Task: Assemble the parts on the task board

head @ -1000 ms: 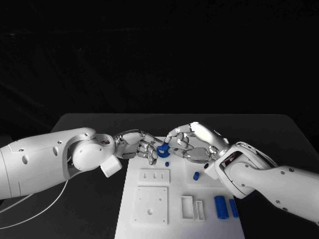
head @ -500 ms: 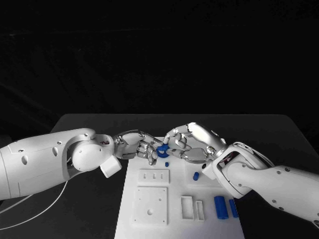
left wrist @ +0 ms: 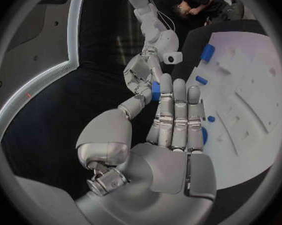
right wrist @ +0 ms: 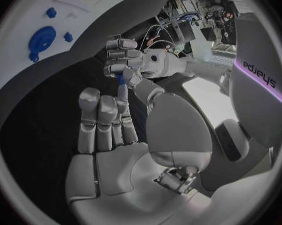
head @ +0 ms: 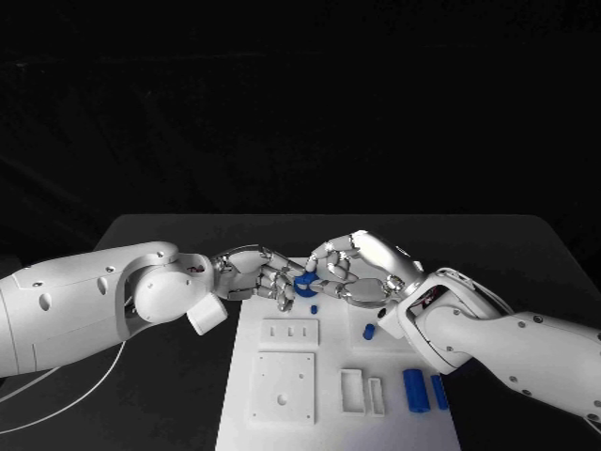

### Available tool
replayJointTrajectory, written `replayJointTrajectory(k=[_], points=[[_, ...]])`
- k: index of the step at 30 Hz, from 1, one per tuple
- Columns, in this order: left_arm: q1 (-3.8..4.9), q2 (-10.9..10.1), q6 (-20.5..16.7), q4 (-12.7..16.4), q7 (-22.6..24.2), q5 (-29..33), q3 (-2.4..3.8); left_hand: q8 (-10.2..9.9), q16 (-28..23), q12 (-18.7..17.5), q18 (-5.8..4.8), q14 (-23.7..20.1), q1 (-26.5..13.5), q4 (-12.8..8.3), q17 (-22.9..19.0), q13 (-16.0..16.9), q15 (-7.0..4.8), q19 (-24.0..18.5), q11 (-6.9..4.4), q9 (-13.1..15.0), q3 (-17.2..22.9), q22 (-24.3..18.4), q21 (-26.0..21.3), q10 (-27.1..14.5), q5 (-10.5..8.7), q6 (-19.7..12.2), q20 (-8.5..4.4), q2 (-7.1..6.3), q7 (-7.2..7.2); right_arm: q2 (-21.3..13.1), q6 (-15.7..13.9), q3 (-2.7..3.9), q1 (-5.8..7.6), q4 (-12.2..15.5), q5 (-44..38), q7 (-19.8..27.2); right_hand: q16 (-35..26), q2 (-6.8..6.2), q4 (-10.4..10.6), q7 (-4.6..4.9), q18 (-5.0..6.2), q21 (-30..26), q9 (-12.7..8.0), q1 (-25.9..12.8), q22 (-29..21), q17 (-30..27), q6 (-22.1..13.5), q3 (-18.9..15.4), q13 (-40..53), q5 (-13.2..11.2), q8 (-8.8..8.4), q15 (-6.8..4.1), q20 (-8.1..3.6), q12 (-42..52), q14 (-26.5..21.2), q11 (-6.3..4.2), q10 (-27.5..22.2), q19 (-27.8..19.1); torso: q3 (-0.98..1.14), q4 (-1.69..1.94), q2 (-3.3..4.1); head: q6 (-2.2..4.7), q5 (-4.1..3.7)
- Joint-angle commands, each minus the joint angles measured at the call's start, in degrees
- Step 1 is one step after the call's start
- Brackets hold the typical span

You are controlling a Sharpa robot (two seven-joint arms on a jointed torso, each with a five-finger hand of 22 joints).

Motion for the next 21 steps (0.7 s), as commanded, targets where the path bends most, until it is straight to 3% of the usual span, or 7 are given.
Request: replayJointTrajectory(k=[1, 6, 9, 12, 21], points=[[0.06, 0.2, 0.34, 0.24, 0.22, 0.62, 0.1, 0.11, 0.0, 0.33, 0.32, -0.09, -0.03, -0.03, 0.08, 0.06, -0.13, -0.05, 0.05, 0.1, 0.31, 0.37, 0.24, -0.54, -0.29, 2.79, -0.81, 0.43, -2.64, 0.39, 0.36, -0.07, -0.1, 0.27, -0.19, 1.08, 0.13, 0.71, 0.1, 0.13, 3.97, 0.41, 0.2, -0.7, 1.13, 0.1, 0.77, -0.61, 0.0, -0.25, 0.43, -0.43, 0.29, 0.08, 0.11, -0.36, 0.27, 0.01, -0.01, 0.01, 0.0, 0.01, 0.02], [0.06, 0.15, 0.35, 0.25, -0.75, 0.96, 0.09, -0.28, -0.18, 0.32, 0.3, -0.25, -0.13, 0.07, 0.11, 0.11, -0.06, -0.17, 0.14, 0.21, 0.33, 0.33, 0.21, -0.84, -0.7, 2.49, -0.77, 0.23, -2.5, 0.63, 0.25, -0.07, -0.18, 0.06, 0.06, 1.04, 0.18, 1.57, 0.26, -0.04, 3.97, 0.55, 0.49, -1.8, 1.08, 0.09, 1.1, -1.04, -0.08, -0.25, 0.55, -0.59, 0.18, 0.03, 0.3, -0.52, 0.61, 0.15, 0.0, 0.03, -0.01, 0.1, -0.04], [0.06, 0.1, 0.46, 0.33, -0.9, 0.96, 0.08, -0.86, -0.5, 0.32, 0.3, -0.47, -0.04, 0.35, 0.14, 0.2, 0.07, -0.35, 0.28, 0.39, 0.46, 0.26, 0.19, -1.26, -1.9, 2.24, -0.67, 0.01, -2.31, 0.75, -0.01, -0.07, -0.2, -0.06, 0.09, 0.98, 0.19, 2.33, 0.71, -0.13, 3.97, 0.6, 0.6, -2.73, 1.05, 0.08, 1.31, -1.1, -0.13, -0.24, 0.58, -0.66, 0.16, -0.02, 0.4, -0.61, 0.8, 0.23, -0.01, 0.04, -0.03, 0.16, -0.09], [0.06, 0.1, 0.66, 0.4, -1.13, 0.96, 0.07, -1.28, -0.75, 0.3, 0.32, -0.63, 0.2, 0.44, 0.15, 0.25, 0.18, -0.54, 0.38, 0.5, 0.6, 0.22, 0.15, -1.56, -2.81, 2.1, -0.57, -0.08, -2.21, 0.83, -0.18, -0.08, -0.23, -0.15, 0.08, 0.76, 0.21, 2.55, 0.75, -0.21, 3.97, 0.64, 0.67, -2.88, 1.04, 0.08, 1.5, -0.97, -0.16, -0.24, 0.64, -0.73, 0.11, -0.03, 0.47, -0.68, 0.94, 0.29, 0.01, 0.04, -0.01, 0.22, -0.14], [0.06, 0.09, 1.95, 0.64, -2.6, 0.59, 0.07, -1.61, -0.97, 0.25, 0.31, -0.81, 0.35, 0.45, 0.15, 0.26, 0.28, -0.75, 0.48, 0.58, 0.67, 0.18, 0.09, -1.83, -2.93, 1.97, -0.47, -0.31, -2.12, 1.03, -1.39, -0.08, -0.24, -0.51, -0.32, 0.08, 0.2, 2.74, 1.21, -0.32, 3.97, 0.72, 0.71, -3.59, 1.01, 0.06, 1.67, -0.33, -0.34, -0.24, 0.49, -0.86, -0.02, -0.24, 0.59, -0.8, 1.29, 0.42, -0.03, -0.03, -0.01, 0.36, -0.17]])
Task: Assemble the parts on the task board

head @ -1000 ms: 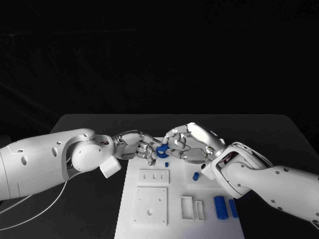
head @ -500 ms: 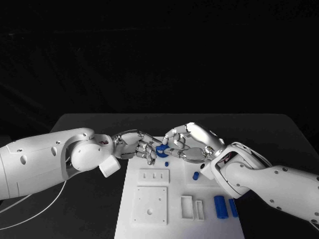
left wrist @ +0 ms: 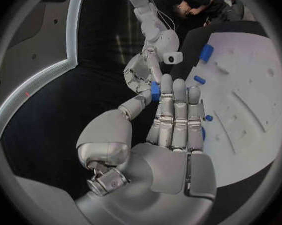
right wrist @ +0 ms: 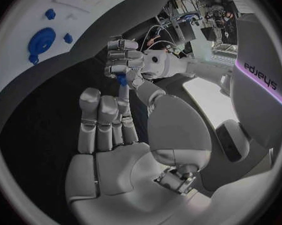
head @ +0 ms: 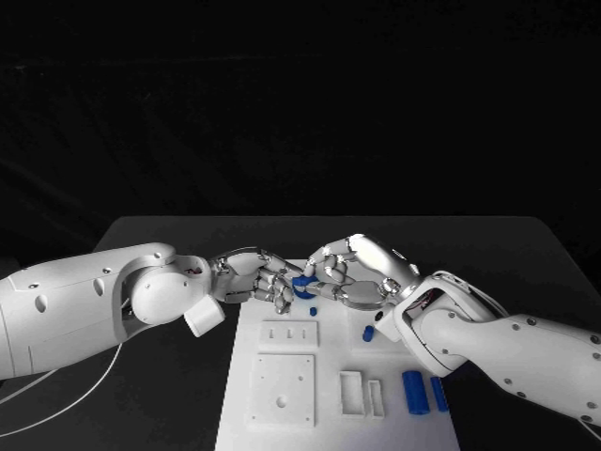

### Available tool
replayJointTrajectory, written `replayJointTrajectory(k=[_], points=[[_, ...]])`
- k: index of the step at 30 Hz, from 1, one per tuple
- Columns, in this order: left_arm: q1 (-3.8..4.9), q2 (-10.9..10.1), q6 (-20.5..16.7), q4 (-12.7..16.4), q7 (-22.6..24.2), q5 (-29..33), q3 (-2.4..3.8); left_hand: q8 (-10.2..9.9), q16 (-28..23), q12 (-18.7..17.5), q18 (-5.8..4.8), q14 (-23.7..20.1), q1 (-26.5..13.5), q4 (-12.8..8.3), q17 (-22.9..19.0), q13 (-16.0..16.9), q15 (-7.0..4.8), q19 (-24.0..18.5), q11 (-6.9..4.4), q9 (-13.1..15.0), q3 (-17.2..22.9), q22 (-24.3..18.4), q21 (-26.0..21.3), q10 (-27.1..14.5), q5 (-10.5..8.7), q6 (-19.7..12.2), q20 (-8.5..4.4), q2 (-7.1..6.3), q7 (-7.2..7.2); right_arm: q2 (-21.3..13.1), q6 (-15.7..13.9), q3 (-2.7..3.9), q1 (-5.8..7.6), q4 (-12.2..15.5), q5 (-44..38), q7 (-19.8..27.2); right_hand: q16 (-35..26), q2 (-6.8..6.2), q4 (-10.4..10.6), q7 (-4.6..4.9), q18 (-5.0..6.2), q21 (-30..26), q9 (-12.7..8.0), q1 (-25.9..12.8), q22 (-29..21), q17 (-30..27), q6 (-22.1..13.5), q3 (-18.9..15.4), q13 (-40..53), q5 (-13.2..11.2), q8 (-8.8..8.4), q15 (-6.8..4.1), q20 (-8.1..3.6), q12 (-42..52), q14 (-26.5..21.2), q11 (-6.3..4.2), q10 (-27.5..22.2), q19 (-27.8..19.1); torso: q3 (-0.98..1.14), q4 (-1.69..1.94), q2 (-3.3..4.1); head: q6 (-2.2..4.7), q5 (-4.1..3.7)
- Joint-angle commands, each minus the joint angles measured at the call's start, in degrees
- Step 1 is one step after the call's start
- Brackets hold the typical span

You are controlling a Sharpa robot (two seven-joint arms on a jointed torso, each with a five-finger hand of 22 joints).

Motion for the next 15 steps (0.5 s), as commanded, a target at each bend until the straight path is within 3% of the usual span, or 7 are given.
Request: replayJointTrajectory(k=[1, 15], points=[[-0.04, 0.34, 2.12, 0.64, -1.35, -0.22, 0.0, -0.29, -0.33, 0.23, 0.63, -0.43, 0.47, 0.09, 0.04, 0.05, -0.11, -0.45, -0.02, 0.07, 0.34, 0.19, 0.08, -0.41, -0.12, 1.93, -0.37, -0.29, -2.1, 0.34, -1.0, 0.09, 0.04, 0.14, -0.35, 0.17, 0.18, -0.14, 0.27, 0.16, 3.34, 0.19, 0.04, -0.84, 0.95, 0.0, 0.29, 0.29, -0.13, -0.24, -0.04, -0.37, -0.12, -0.3, 0.05, 0.01, 0.48, 0.33, -0.02, -0.06, -0.02, 0.08, -0.03], [-0.03, 0.37, 3.39, 0.64, -3.5, -2.24, -0.01, -0.72, -0.59, 0.2, 0.62, -0.57, 0.66, 0.15, 0.05, 0.08, 0.04, -0.67, 0.1, 0.17, 0.39, 0.17, 0.05, -0.67, 0.49, 1.8, -0.22, -0.53, -2.01, 0.61, -1.1, 0.09, 0.04, -0.02, -0.35, 0.23, -0.08, -0.55, 1.65, 0.28, 3.34, 0.04, 0.01, -2.03, 0.84, -0.14, -0.11, 1.29, -0.48, -0.17, -0.57, -0.26, -0.11, -0.93, 0.01, 0.13, 0.45, 0.35, 0.0, 0.0, 0.01, 0.15, -0.2]])
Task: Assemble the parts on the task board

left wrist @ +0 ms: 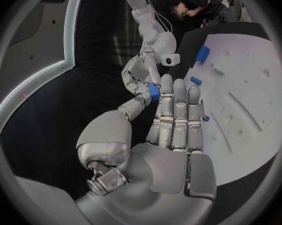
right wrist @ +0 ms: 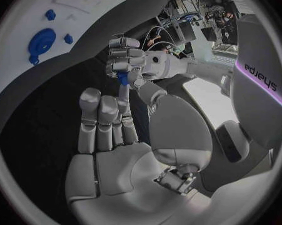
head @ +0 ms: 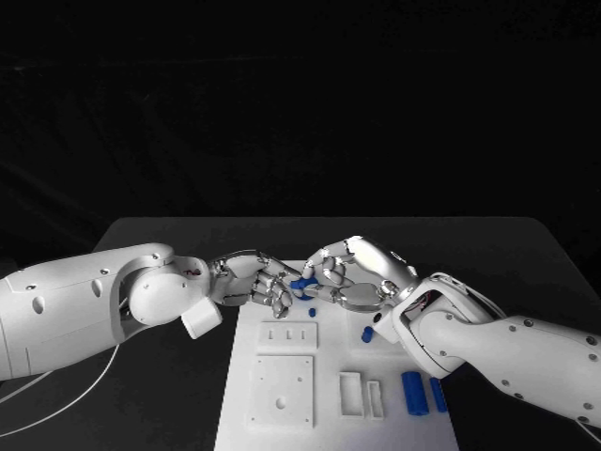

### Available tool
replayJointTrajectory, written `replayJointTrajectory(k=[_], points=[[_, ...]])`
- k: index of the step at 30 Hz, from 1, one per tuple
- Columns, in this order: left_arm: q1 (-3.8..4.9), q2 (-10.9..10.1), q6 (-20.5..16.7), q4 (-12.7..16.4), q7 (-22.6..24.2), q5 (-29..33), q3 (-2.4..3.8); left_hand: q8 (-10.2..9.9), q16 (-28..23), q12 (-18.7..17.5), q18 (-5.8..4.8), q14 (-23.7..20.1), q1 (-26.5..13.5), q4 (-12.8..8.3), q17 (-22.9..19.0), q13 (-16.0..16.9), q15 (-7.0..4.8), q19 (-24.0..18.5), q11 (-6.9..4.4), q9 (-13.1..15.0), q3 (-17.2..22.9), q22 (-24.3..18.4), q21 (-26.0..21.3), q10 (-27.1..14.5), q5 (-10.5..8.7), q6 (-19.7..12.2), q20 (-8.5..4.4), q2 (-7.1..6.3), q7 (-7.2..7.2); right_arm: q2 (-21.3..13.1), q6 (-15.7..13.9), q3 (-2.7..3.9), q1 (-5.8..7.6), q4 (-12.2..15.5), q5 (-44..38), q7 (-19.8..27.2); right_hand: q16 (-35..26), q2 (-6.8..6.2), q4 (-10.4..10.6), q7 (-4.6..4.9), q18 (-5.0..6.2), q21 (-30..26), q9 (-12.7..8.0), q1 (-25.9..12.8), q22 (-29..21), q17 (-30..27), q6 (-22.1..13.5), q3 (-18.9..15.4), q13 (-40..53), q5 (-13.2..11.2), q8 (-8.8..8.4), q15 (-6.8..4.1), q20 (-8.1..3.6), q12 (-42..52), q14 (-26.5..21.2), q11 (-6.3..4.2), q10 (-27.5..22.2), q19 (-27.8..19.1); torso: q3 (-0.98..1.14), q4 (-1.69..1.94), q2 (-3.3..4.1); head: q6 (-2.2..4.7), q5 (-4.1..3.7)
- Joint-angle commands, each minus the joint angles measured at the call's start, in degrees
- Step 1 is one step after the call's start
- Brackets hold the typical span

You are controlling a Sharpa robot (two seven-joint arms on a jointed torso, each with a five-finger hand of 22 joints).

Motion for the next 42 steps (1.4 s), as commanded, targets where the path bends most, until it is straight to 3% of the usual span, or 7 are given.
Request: replayJointTrajectory(k=[1, 14, 22, 28, 32, 42], points=[[-0.14, 0.47, 2.87, 0.6, -1.69, -1.55, -0.13, -0.37, -0.31, 0.22, 0.65, -0.35, 0.64, 0.06, 0.07, 0.11, -0.16, -0.18, -0.1, 0.1, 0.22, 0.17, 0.07, -0.45, 0.21, 1.56, -0.27, 0.17, -1.76, 0.4, -0.83, 0.22, 0.17, 0.15, -0.19, 0.27, -0.09, -0.04, 0.42, 0.23, 3.2, 0.04, 0.0, -0.77, 0.85, -0.07, -0.19, 0.01, -0.07, -0.16, -0.2, -0.35, -0.11, -0.28, -0.08, 0.12, 0.45, 0.35, 0.01, 0.0, 0.02, -0.02, -0.03], [-0.14, 0.59, 4.16, 0.52, -2.02, -1.46, -0.17, -0.81, -0.55, 0.21, 0.66, -0.39, 0.04, 1.05, 0.09, 0.15, -0.06, -0.27, -0.03, 0.21, -0.17, 0.13, 0.09, -0.67, -0.07, 1.56, -0.17, -0.12, -1.67, 0.77, -1.04, 0.22, 0.17, -0.3, -1.07, -0.05, -0.17, 0.12, 0.85, 0.25, 3.2, -0.03, 0.01, -0.93, 0.82, -0.12, -0.25, 0.39, -0.15, -0.1, -0.33, -0.32, -0.09, -0.45, -0.08, 0.16, 0.42, 0.35, 0.02, 0.02, 0.01, -0.02, -0.16], [-0.14, 0.54, 3.93, 0.61, -1.54, -1.09, -0.18, -1.37, -0.86, 0.19, 0.74, -0.5, -0.61, 2.51, 0.14, 0.18, 0.04, -0.5, 0.06, 0.38, -0.47, 0.07, 0.06, -0.95, -0.82, 1.57, -0.07, -1.01, -1.55, 0.86, -0.19, 0.22, 0.17, -0.44, -2.02, -0.58, -0.13, 0.48, 1.46, 0.15, 3.2, 0.0, 0.13, -0.9, 0.84, -0.1, -0.03, 1.11, -0.18, -0.18, -0.28, -0.38, -0.11, -0.48, 0.02, 0.07, 0.59, 0.47, -0.01, 0.01, 0.01, -0.06, -0.17], [-0.14, 0.52, 4.03, 0.6, -1.49, -0.96, -0.18, -1.73, -1.03, 0.22, 0.77, -0.52, -1.1, 3.95, 0.21, 0.23, 0.1, -0.62, 0.09, 0.55, -0.55, 0.01, 0.05, -1.07, -1.28, 1.63, 0.0, -0.46, -1.51, 0.95, 1.47, 0.22, 0.17, -0.76, -3.57, -1.76, -0.11, 0.53, 1.6, 0.12, 3.2, 0.02, 0.18, -0.91, 0.85, -0.09, 0.02, 1.26, -0.18, -0.22, -0.25, -0.41, -0.11, -0.48, 0.05, 0.04, 0.64, 0.49, 0.03, -0.05, 0.0, -0.04, -0.12], [-0.14, 0.52, 4.1, 0.6, -1.41, -0.9, -0.18, -2.18, -1.19, 0.24, 0.76, -0.6, -2.29, 4.99, 0.35, 0.28, 0.17, -0.94, 0.14, 0.82, -0.93, -0.02, 0.01, -1.25, -1.43, 1.67, 0.09, 0.93, -1.46, 0.94, 2.93, 0.21, 0.17, -0.98, -4.31, -2.5, -0.1, 0.52, 1.61, 0.11, 3.2, 0.02, 0.19, -0.91, 0.86, -0.09, 0.01, 1.29, -0.18, -0.22, -0.25, -0.42, -0.11, -0.48, 0.05, 0.03, 0.65, 0.48, 0.0, 0.01, 0.01, -0.14, -0.12], [-0.14, 0.48, 3.98, 0.59, -1.0, -0.89, -0.19, -2.38, -1.27, 0.26, 0.79, -0.66, -2.86, 4.7, 0.43, 0.31, 0.18, -1.1, 0.14, 0.98, -1.04, 0.0, 0.03, -1.33, -1.36, 1.69, 0.1, 1.59, -1.47, 0.94, 5.72, 0.07, 0.17, -1.36, -4.96, -3.38, -0.13, 0.5, 1.67, 0.13, 3.2, 0.01, 0.22, -1.05, 0.88, -0.08, -0.08, 1.29, -0.17, -0.22, -0.29, -0.43, -0.09, -0.5, 0.0, 0.04, 0.61, 0.42, 0.01, -0.03, -0.01, -0.29, -0.05]])
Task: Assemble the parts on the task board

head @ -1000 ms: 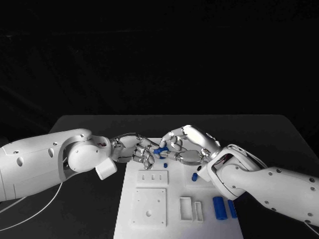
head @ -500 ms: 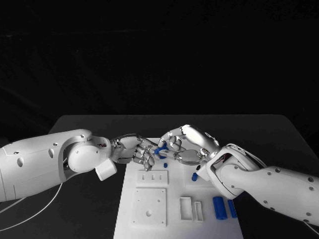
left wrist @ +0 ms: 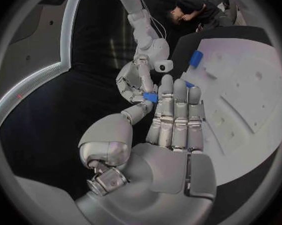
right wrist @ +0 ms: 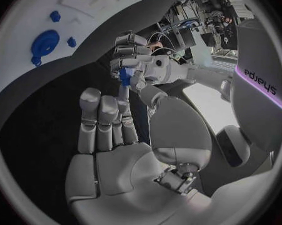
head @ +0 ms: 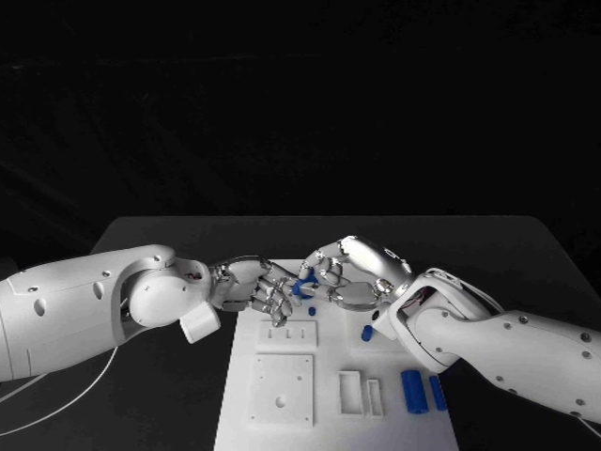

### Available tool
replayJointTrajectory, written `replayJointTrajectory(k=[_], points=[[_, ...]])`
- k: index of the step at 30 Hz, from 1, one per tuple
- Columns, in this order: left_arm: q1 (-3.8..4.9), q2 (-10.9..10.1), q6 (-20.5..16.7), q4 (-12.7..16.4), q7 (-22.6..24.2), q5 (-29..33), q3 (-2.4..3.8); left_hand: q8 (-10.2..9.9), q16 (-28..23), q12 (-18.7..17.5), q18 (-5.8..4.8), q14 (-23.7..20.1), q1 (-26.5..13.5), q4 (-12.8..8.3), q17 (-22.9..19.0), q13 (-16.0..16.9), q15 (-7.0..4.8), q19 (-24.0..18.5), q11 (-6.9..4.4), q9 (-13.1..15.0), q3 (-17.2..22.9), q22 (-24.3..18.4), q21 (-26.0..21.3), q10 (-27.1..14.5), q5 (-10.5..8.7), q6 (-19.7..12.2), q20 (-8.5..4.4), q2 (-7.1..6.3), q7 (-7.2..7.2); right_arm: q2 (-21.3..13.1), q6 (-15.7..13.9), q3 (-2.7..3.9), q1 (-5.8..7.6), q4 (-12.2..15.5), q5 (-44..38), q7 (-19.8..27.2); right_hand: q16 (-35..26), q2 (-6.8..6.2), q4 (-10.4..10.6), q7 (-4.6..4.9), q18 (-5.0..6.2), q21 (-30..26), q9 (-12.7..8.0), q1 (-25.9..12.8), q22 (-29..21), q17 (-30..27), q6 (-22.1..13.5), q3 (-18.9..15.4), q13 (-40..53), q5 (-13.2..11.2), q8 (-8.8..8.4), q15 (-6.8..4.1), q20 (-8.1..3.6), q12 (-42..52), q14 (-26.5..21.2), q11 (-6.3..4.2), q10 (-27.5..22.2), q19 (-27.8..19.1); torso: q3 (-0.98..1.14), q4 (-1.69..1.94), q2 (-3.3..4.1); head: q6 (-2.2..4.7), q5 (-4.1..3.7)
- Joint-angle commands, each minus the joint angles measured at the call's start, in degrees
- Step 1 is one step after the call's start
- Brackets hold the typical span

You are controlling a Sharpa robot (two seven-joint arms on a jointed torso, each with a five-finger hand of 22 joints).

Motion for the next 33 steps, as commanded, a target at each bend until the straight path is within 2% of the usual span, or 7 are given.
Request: replayJointTrajectory(k=[1, 19, 21, 23, 26, 27, 33], points=[[0.12, 0.29, 2.35, 0.59, 1.18, 0.19, 0.18, -0.24, -0.23, 0.27, 1.17, -0.46, -0.27, -0.07, 0.06, 0.09, -0.01, -0.4, 0.02, 0.09, -0.1, 0.0, 0.04, -0.23, -0.09, -0.01, -0.21, 0.25, 0.0, 0.12, 3.14, -0.19, -0.12, -0.16, -1.34, -1.52, -0.13, 0.13, 0.11, 0.26, 3.15, 0.01, 0.06, -0.07, 0.9, -0.04, 0.06, 0.22, -0.06, -0.21, 0.05, -0.42, -0.09, -0.28, 0.1, 0.04, 0.19, 0.41, 0.0, -0.02, 0.0, -0.1, 0.04], [0.12, 0.19, 1.08, 0.49, 1.59, 0.74, 0.18, -0.53, -0.36, 0.26, 1.17, -0.54, -1.01, -0.32, 0.13, 0.11, 0.03, -0.48, 0.07, 0.27, -0.14, -0.02, 0.07, -0.37, 0.38, -0.06, -0.16, 0.36, 0.06, -0.14, 5.49, -0.54, -0.12, -0.16, -1.28, -1.55, -0.19, 0.32, 0.35, 0.31, 3.15, 0.0, 0.17, -0.76, 0.97, -0.04, -0.14, -0.02, 0.01, -0.18, -0.03, -0.37, 0.0, -0.32, -0.02, 0.1, 0.05, 0.22, 0.02, -0.02, 0.0, -0.26, 0.06], [0.12, 0.19, 1.35, 0.46, 1.75, 0.87, 0.18, -0.74, -0.48, 0.26, 1.17, -0.61, -1.42, -0.61, 0.16, 0.12, 0.08, -0.58, 0.12, 0.39, 0.08, -0.04, 0.06, -0.48, 1.98, -0.12, -0.12, 0.69, 0.12, -0.09, 5.58, -0.59, -0.13, -0.22, -1.28, -1.56, -0.2, 0.32, 0.35, 0.32, 3.15, 0.0, 0.18, -0.81, 0.97, -0.04, -0.15, -0.04, 0.01, -0.19, -0.03, -0.37, 0.01, -0.32, -0.03, 0.1, 0.04, 0.21, 0.01, -0.02, 0.01, -0.26, 0.06], [0.12, 0.16, 1.31, 0.49, 1.89, 0.95, 0.18, -1.02, -0.59, 0.28, 1.16, -0.64, -2.35, -1.5, 0.26, 0.16, 0.15, -0.64, 0.18, 0.66, 0.29, -0.03, 0.15, -0.61, 5.64, -0.15, -0.04, 1.2, 0.19, -0.04, 5.62, -0.62, -0.16, -0.26, -1.21, -1.55, -0.2, 0.32, 0.36, 0.32, 3.15, 0.0, 0.18, -0.82, 0.97, -0.04, -0.16, -0.05, 0.01, -0.18, -0.04, -0.36, 0.01, -0.33, -0.03, 0.1, 0.03, 0.21, 0.01, -0.01, 0.03, -0.3, 0.07], [0.12, 0.11, 1.43, 0.49, 1.94, 1.0, 0.18, -1.3, -0.72, 0.32, 1.19, -0.67, -3.45, -2.55, 0.35, 0.21, 0.19, -0.71, 0.2, 0.96, 0.44, -0.06, 0.21, -0.72, 7.35, -0.14, -0.01, 1.83, 0.21, -0.06, 5.59, -0.65, -0.22, -0.24, -1.1, -1.53, -0.2, 0.35, 0.36, 0.32, 3.15, 0.0, 0.19, -0.86, 0.97, -0.04, -0.17, -0.06, 0.02, -0.18, -0.04, -0.36, 0.01, -0.33, -0.04, 0.11, 0.02, 0.2, 0.03, -0.03, 0.03, -0.34, 0.07], [0.12, 0.09, 1.46, 0.49, 1.95, 1.0, 0.17, -1.42, -0.77, 0.33, 1.19, -0.67, -3.87, -2.88, 0.4, 0.22, 0.21, -0.71, 0.21, 1.09, 0.57, -0.08, 0.23, -0.77, 8.57, -0.11, 0.01, 1.99, 0.22, -0.07, 5.58, -0.66, -0.24, -0.24, -1.1, -1.54, -0.2, 0.36, 0.37, 0.33, 3.15, 0.0, 0.19, -0.88, 0.98, -0.04, -0.18, -0.08, 0.02, -0.18, -0.04, -0.36, 0.01, -0.33, -0.04, 0.11, 0.02, 0.19, 0.03, -0.04, 0.03, -0.36, 0.08], [0.12, 0.04, 1.43, 0.45, 1.97, 1.22, 0.17, -1.77, -0.96, 0.3, 1.17, -0.81, -4.81, -3.66, 0.48, 0.23, 0.29, -0.85, 0.3, 1.38, 0.87, -0.13, 0.24, -0.98, 10.54, -0.18, 0.09, 2.51, 0.29, -0.09, 5.52, -0.68, -0.31, -0.16, -1.07, -1.52, -0.2, 0.45, 0.4, 0.33, 3.15, 0.0, 0.21, -0.97, 0.98, -0.04, -0.19, -0.1, 0.03, -0.18, -0.05, -0.35, 0.02, -0.33, -0.04, 0.11, 0.01, 0.18, 0.01, -0.04, 0.01, -0.4, 0.02]])
